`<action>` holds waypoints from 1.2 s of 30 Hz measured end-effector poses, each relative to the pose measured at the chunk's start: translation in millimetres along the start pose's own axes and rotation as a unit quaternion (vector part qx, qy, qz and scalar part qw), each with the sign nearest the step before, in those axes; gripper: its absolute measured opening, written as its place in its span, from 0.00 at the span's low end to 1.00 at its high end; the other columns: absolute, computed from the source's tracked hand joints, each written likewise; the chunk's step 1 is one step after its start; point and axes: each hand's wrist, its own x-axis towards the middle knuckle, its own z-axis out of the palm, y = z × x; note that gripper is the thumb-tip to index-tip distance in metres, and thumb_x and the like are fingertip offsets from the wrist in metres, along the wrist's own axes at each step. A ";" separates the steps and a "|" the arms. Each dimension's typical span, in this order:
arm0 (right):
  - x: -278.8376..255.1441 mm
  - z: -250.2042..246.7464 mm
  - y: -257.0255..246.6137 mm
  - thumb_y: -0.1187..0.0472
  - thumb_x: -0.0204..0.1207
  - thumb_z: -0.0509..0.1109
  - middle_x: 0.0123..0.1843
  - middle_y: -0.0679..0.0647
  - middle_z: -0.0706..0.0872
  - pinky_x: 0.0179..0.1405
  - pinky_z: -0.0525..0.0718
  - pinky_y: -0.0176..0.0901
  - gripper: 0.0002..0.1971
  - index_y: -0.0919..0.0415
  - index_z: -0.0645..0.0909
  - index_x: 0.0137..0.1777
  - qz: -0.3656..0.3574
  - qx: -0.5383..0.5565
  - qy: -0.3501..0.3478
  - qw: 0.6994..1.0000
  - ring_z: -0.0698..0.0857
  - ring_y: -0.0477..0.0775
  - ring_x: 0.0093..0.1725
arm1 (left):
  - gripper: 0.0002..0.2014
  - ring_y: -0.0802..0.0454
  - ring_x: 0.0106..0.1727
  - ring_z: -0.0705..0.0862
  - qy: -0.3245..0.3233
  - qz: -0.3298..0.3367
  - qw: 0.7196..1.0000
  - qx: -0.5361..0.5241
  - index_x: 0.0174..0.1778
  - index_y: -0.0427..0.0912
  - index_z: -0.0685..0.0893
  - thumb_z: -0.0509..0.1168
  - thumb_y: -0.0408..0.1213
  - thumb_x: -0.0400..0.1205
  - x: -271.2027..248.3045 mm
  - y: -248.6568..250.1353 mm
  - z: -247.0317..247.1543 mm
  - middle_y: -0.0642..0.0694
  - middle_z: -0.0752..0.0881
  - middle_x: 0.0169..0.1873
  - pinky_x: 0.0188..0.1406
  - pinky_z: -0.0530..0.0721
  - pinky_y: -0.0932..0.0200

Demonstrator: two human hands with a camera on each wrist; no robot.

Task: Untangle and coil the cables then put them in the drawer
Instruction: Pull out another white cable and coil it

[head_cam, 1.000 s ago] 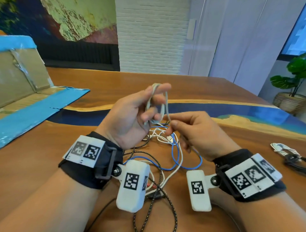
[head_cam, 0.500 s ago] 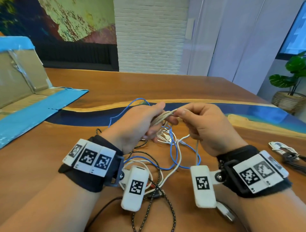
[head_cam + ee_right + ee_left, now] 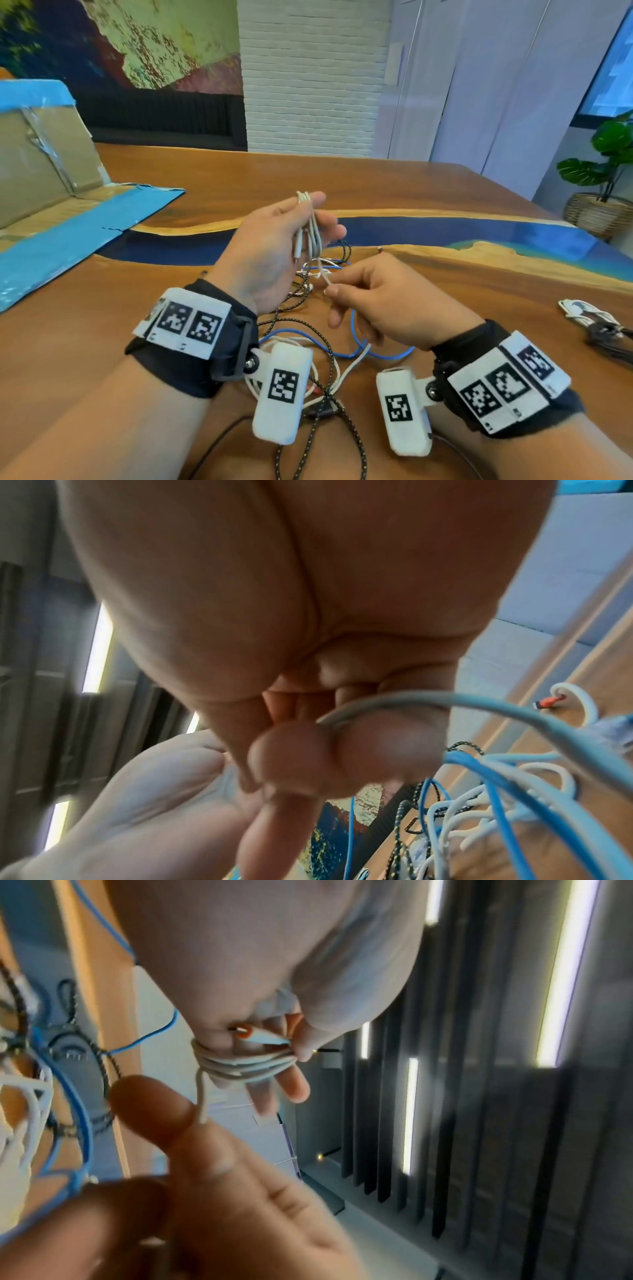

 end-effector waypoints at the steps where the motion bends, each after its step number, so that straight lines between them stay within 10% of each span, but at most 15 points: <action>1: -1.3 1.0 -3.2 0.55 0.88 0.66 0.36 0.58 0.92 0.24 0.76 0.41 0.14 0.60 0.92 0.52 -0.009 -0.027 -0.014 0.999 0.77 0.55 0.23 | 0.13 0.45 0.47 0.92 0.014 0.015 0.998 0.061 0.64 0.36 0.86 0.58 0.35 0.93 0.5 -2.8 0.3 0.44 0.91 0.43 0.64 0.86 0.46; 8: -8.9 -26.9 -6.7 0.64 0.82 0.73 0.23 0.40 0.81 0.30 0.73 0.28 0.08 0.66 0.91 0.45 -0.096 0.069 0.120 0.986 0.77 0.37 0.26 | 0.20 0.46 0.30 0.79 -0.132 -0.020 0.952 0.274 0.44 0.34 0.88 0.57 0.41 0.94 -7.9 -8.8 3.6 0.42 0.83 0.28 0.41 0.80 0.53; 12: -7.2 -40.1 6.9 0.66 0.80 0.75 0.30 0.45 0.87 0.29 0.77 0.36 0.04 0.62 0.90 0.44 -0.109 0.080 0.169 0.976 0.80 0.43 0.31 | 0.31 0.47 0.25 0.63 -0.177 -0.092 0.954 0.226 0.38 0.38 0.88 0.50 0.56 0.92 -13.4 -4.5 7.0 0.45 0.63 0.21 0.36 0.78 0.57; 17: 0.9 -29.7 10.1 0.62 0.77 0.78 0.44 0.51 0.92 0.47 0.83 0.34 0.06 0.51 0.94 0.49 -0.141 0.079 0.206 0.965 0.88 0.46 0.45 | 0.26 0.50 0.24 0.50 -0.185 -0.121 0.971 0.092 0.27 0.44 0.75 0.55 0.49 0.91 -14.2 -3.5 7.2 0.50 0.55 0.21 0.28 0.70 0.57; 22: 6.3 -16.9 8.6 0.61 0.79 0.77 0.42 0.46 0.95 0.44 0.88 0.39 0.05 0.52 0.94 0.50 -0.134 0.104 0.263 0.950 0.91 0.42 0.43 | 0.25 0.52 0.21 0.51 -0.172 -0.131 0.976 0.003 0.25 0.46 0.73 0.55 0.49 0.89 -12.9 -5.0 11.2 0.53 0.57 0.18 0.25 0.69 0.59; 29: 12.0 -1.9 8.1 0.62 0.84 0.66 0.62 0.77 0.87 0.67 0.86 0.68 0.16 0.73 0.87 0.64 -0.047 0.349 0.145 0.925 0.88 0.74 0.62 | 0.26 0.54 0.20 0.55 -0.057 -0.082 0.995 0.016 0.29 0.44 0.73 0.54 0.50 0.93 -6.3 -10.8 12.3 0.52 0.58 0.18 0.28 0.67 0.57; 36: 15.2 7.6 9.6 0.69 0.83 0.69 0.50 0.75 0.91 0.52 0.92 0.56 0.08 0.68 0.91 0.54 -0.039 0.340 0.188 0.921 0.91 0.71 0.48 | 0.23 0.56 0.19 0.62 -0.028 -0.023 0.992 0.118 0.34 0.42 0.74 0.54 0.48 0.94 -4.3 -14.4 13.7 0.53 0.64 0.19 0.33 0.67 0.53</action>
